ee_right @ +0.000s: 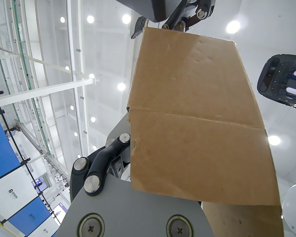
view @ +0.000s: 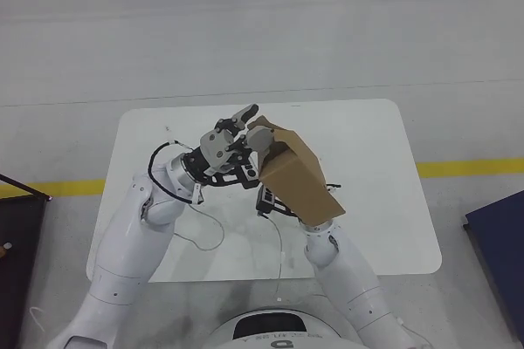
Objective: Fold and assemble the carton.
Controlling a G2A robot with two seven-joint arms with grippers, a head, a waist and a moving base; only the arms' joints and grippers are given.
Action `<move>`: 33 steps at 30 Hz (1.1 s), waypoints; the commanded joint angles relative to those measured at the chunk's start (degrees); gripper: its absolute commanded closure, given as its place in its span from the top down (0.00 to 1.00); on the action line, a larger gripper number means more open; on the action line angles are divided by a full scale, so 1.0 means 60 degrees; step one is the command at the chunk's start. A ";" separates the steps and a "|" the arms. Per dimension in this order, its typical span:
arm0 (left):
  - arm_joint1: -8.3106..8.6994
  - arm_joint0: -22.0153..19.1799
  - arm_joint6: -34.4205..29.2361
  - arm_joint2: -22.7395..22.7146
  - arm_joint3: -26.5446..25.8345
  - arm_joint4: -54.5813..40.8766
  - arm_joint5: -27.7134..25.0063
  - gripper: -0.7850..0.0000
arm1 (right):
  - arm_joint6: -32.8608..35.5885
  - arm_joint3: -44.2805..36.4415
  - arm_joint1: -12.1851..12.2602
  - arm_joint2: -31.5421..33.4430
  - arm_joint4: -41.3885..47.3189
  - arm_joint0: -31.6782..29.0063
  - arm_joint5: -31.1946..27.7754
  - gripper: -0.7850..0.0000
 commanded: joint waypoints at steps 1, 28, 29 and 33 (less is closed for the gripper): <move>0.0005 -0.0019 0.0083 -0.0026 0.0019 -0.0010 0.0036 0.53 | 0.0000 0.0017 -0.0001 0.0014 -0.0015 0.0001 0.0000 0.00; 0.0041 0.0015 0.0710 -0.0158 -0.0156 -0.0690 0.0140 0.60 | 0.0000 0.0263 -0.0058 -0.0102 -0.0141 0.0170 0.0000 0.00; 0.0036 -0.0004 0.0708 -0.0137 -0.0133 -0.0696 0.0121 0.59 | 0.0000 0.0275 -0.0059 -0.0114 -0.0174 0.0175 0.0000 0.00; 0.0007 -0.0086 0.0694 -0.0076 -0.0017 -0.0830 -0.0057 0.52 | 0.0000 0.0294 -0.0059 -0.0149 -0.0228 0.0175 0.0000 0.00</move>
